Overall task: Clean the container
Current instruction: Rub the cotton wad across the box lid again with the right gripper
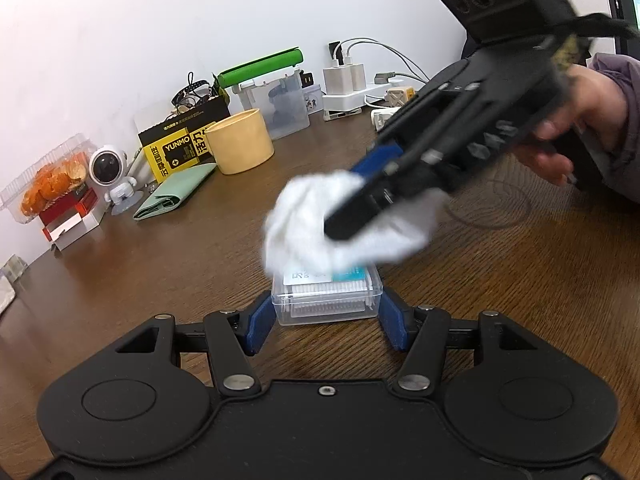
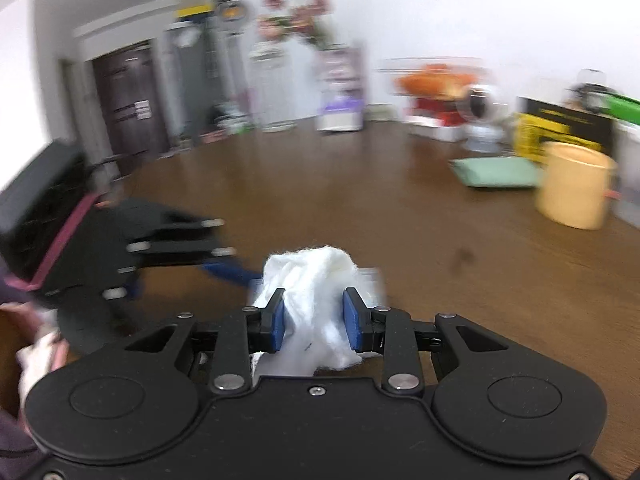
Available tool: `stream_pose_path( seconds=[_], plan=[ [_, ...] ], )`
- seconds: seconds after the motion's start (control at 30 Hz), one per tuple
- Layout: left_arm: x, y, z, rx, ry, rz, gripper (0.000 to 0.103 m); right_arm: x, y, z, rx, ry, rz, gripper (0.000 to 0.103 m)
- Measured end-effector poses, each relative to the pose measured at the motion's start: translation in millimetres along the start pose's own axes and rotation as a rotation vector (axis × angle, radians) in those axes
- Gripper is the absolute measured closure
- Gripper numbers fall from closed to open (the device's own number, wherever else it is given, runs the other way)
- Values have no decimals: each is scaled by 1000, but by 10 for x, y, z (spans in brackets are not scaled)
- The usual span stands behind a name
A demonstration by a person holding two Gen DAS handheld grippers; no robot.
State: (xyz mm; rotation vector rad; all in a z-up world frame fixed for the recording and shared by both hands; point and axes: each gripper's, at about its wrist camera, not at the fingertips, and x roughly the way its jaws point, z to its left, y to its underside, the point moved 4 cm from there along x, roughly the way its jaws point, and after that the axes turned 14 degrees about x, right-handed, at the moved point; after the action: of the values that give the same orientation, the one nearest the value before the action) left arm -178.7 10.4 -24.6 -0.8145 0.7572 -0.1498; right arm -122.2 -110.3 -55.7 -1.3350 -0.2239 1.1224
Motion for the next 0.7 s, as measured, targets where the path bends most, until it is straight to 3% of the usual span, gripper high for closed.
stream_pose_path(
  seconds=[0.1, 0.23, 0.33, 0.47, 0.6, 0.7],
  plan=[
    [24, 4, 48, -3, 2, -1, 46, 17, -5, -58, 46, -30, -5, 71],
    [10, 2, 1, -7, 4, 0, 46, 63, 70, 204, -30, -135, 52, 71],
    [5, 1, -8, -10, 6, 0, 46, 28, 62, 161, -30, -77, 46, 72],
    [12, -4, 17, -8, 5, 0, 46, 6, -21, -132, 57, 70, -20, 69],
    [11, -5, 12, -9, 5, 0, 46, 18, -1, 0, 14, 34, -29, 69],
    [6, -9, -9, -5, 2, 1, 46, 25, 56, 194, -49, -53, 0, 69]
  ],
)
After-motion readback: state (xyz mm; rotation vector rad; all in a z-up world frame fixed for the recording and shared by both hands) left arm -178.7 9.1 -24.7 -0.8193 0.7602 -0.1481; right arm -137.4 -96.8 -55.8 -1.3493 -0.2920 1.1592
